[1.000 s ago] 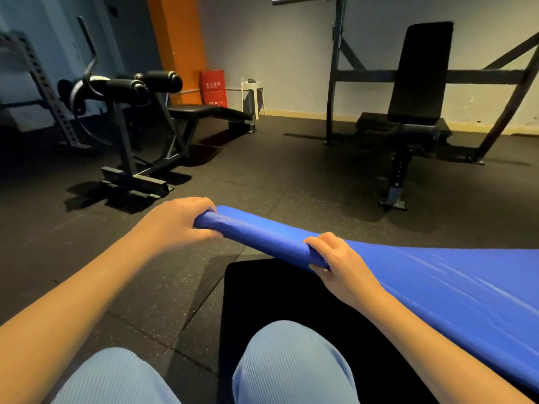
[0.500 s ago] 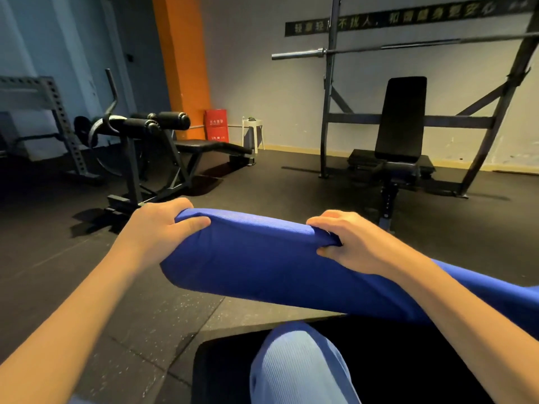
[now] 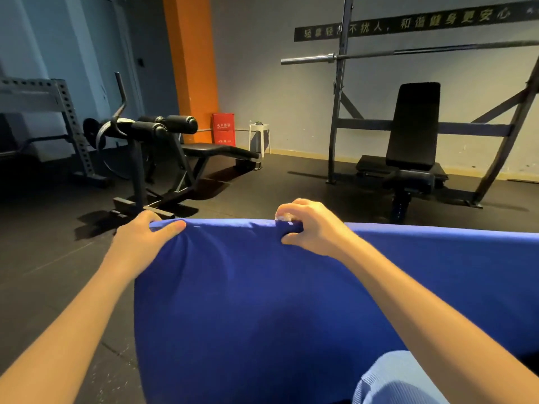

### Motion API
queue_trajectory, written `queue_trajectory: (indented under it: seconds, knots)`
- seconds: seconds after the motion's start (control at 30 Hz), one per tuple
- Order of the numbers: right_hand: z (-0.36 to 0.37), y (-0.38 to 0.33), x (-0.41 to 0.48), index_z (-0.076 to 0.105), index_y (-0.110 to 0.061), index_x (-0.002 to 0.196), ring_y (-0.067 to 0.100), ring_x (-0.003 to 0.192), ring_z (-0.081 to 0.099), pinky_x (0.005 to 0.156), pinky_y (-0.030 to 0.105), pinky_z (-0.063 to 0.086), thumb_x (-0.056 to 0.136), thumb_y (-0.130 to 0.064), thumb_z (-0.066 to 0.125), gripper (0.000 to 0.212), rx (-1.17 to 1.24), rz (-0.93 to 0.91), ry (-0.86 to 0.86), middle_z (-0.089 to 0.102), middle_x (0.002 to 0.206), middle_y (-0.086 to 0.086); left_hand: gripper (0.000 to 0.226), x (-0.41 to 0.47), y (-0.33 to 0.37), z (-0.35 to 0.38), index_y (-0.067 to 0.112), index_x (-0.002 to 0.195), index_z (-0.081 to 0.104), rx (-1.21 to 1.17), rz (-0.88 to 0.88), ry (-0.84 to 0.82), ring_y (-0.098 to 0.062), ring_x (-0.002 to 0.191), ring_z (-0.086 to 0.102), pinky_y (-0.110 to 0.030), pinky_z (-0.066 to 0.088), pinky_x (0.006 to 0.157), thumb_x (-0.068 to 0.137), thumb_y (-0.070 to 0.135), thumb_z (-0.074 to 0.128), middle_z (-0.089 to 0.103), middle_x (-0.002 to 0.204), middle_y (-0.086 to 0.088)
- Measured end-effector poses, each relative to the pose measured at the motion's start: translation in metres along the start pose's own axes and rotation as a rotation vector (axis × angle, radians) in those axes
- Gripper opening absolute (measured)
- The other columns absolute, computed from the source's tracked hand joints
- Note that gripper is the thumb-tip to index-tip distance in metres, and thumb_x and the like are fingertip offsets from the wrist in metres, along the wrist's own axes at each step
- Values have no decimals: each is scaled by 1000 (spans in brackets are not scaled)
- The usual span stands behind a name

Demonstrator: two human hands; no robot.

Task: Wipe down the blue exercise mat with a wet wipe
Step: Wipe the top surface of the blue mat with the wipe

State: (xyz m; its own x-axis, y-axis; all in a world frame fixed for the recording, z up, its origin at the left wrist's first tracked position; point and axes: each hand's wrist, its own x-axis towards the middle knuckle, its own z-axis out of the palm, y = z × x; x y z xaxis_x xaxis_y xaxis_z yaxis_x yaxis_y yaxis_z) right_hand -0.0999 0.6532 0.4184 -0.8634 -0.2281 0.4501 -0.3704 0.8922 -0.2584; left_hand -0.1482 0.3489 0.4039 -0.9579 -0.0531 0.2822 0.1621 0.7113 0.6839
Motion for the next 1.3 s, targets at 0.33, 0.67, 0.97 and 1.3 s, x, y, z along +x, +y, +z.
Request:
queue_trajectory:
  seconds: [0.33, 0.67, 0.97, 1.3]
  knots:
    - [66, 37, 50, 66, -6, 94, 28, 91, 60, 73, 35, 54, 84, -3, 69, 10, -109, -242, 511, 65, 107, 8, 70, 52, -36, 56, 13, 148, 24, -334, -103, 73, -26, 127, 43, -38, 36, 95, 92, 32, 61, 39, 147, -9]
    - [134, 72, 79, 65, 1, 84, 31, 76, 54, 71, 36, 48, 82, 14, 61, 14, -225, -345, 651, 61, 103, 8, 67, 118, -46, 129, 17, 154, 8, -102, 20, 292, -38, 125, 38, -53, 36, 98, 100, 31, 45, 20, 151, -14]
    - [204, 103, 67, 60, -1, 77, 27, 74, 48, 71, 33, 44, 83, 16, 56, 18, -178, -217, 636, 62, 96, 6, 57, 111, -98, 229, 2, 141, 39, 364, 382, 251, -39, 140, 23, -64, 20, 108, 93, 33, 32, 32, 150, -21]
    - [297, 152, 31, 67, -1, 88, 26, 85, 54, 79, 28, 47, 83, 12, 61, 15, -144, -145, 516, 60, 112, 5, 68, 74, -135, 317, 11, 144, 33, 513, 582, -69, -37, 142, 26, -55, 19, 111, 98, 58, 15, 31, 152, -17]
